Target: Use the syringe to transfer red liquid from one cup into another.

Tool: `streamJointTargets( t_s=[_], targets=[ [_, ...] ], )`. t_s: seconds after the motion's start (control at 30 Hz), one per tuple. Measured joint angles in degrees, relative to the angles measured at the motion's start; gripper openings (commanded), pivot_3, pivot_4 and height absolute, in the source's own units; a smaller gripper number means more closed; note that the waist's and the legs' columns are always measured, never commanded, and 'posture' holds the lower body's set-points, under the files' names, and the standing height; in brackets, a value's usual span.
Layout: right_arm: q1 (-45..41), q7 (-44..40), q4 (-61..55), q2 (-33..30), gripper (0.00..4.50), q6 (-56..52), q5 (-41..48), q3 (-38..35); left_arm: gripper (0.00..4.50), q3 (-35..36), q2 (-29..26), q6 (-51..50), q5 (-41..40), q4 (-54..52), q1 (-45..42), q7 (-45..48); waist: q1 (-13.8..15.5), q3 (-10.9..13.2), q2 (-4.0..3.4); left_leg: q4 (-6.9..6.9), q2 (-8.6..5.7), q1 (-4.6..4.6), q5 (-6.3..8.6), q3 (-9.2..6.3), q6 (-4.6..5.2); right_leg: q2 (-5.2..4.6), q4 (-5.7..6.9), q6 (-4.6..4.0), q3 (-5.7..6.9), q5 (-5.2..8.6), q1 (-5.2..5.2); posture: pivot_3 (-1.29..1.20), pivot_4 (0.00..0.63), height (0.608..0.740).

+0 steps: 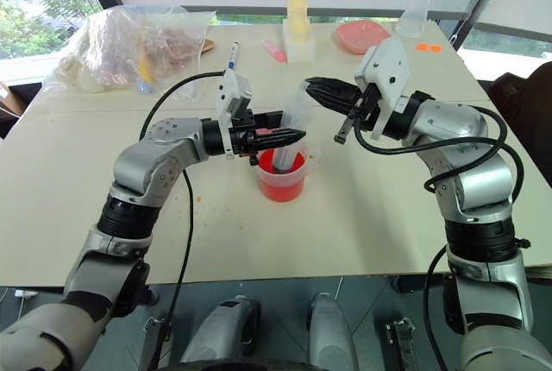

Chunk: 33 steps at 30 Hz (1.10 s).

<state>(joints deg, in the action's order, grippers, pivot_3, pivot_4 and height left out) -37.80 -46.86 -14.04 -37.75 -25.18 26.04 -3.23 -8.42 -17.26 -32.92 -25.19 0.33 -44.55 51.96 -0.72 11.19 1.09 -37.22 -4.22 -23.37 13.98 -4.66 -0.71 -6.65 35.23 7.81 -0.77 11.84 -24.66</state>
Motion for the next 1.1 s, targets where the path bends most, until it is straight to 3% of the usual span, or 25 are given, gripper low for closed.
streamJointTargets(
  t_s=[0.8, 0.9, 1.0, 1.1],
  targets=[
    [-3.7, 0.7, 4.3, -0.2, 0.12, 4.1, -0.6, -0.9, 1.42, 1.1, 1.6, 0.3, -0.1, 0.8, -1.0, -1.3, 0.1, 0.0, 0.00, 0.00, -0.01, 0.00, 0.00, 0.00, 0.00, 0.00, 0.00, 0.00, 0.01, 0.00, 0.00, 0.00, 0.150, 0.740],
    [-3.5, 0.9, 3.9, -0.4, 1.02, 3.4, 0.2, -2.2, 1.42, 1.4, 1.8, -0.9, -0.9, 0.8, -1.7, -1.7, 0.1, 0.0, 0.00, 0.01, -0.01, 0.00, 0.00, 0.00, 0.00, 0.00, 0.00, 0.00, 0.00, 0.00, 0.00, 0.00, 0.150, 0.740],
    [-1.6, 2.3, 1.9, -1.2, 2.51, 1.9, 1.4, -5.4, 1.42, 2.3, 1.9, -2.6, -2.3, 0.7, -2.3, -2.3, 0.1, 0.0, 0.00, 0.00, 0.00, -0.01, 0.00, -0.02, 0.00, 0.00, 0.00, 0.00, 0.01, 0.00, 0.00, 0.00, 0.150, 0.740],
    [3.7, 3.9, -1.9, -1.8, 2.51, -1.4, 4.2, -9.2, 1.42, 4.8, 2.1, -4.2, -4.4, -0.1, -2.9, -3.5, 0.2, 0.0, 0.00, 0.01, 0.00, -0.01, 0.00, -0.03, 0.00, 0.00, -0.01, 0.00, 0.01, 0.00, 0.01, 0.00, 0.150, 0.740]
  ],
)
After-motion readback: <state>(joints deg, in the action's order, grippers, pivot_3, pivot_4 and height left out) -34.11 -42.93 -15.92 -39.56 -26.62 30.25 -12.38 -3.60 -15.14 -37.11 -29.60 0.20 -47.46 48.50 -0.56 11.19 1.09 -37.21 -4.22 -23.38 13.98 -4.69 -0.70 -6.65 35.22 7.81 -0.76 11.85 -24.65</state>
